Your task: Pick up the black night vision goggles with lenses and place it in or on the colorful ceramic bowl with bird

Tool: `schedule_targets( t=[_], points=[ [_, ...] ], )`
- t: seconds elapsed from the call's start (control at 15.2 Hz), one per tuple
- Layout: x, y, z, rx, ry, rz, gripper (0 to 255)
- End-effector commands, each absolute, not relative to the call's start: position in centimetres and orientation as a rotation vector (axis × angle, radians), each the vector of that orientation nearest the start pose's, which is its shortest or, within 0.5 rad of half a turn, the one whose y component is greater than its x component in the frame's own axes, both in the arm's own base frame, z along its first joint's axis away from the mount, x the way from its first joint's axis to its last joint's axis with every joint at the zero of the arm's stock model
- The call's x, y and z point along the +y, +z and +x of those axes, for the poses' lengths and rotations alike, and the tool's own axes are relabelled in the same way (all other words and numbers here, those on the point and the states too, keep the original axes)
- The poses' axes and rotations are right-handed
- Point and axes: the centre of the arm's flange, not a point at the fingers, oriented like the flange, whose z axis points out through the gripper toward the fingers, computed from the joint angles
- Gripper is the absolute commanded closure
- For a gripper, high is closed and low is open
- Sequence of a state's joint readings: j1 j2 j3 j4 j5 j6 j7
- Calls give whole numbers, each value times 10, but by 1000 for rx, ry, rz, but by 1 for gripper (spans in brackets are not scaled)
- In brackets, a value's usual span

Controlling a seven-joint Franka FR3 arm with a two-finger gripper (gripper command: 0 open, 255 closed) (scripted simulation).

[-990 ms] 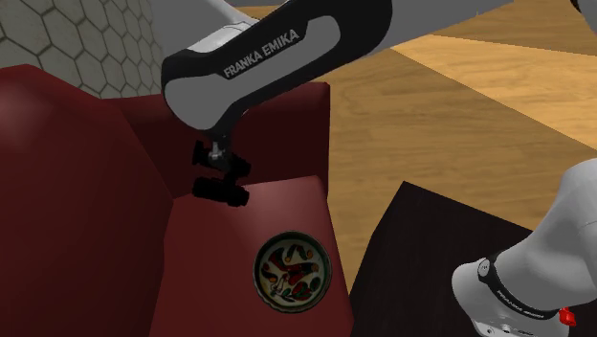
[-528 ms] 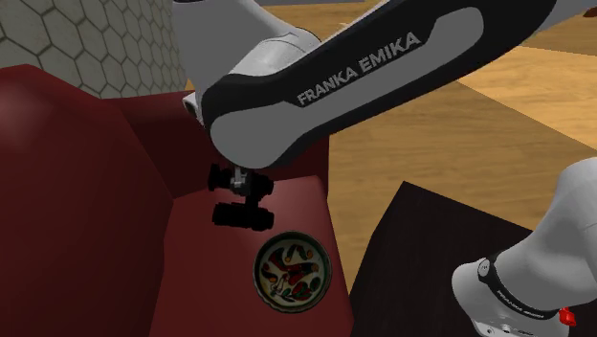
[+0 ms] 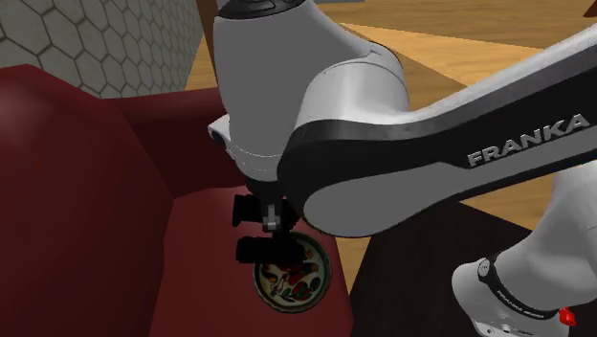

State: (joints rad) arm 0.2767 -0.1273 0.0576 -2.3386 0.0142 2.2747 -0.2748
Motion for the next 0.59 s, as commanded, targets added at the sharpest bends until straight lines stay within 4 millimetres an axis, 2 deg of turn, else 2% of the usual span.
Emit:
schedule_targets(
  t=[0.0, 0.13, 0.53],
  points=[
    [172, 396, 442, -925, -100, -2995, 255],
    [182, 399, 418, -925, -100, -2995, 255],
    [182, 368, 418, -925, -100, -2995, 255]
  ],
)
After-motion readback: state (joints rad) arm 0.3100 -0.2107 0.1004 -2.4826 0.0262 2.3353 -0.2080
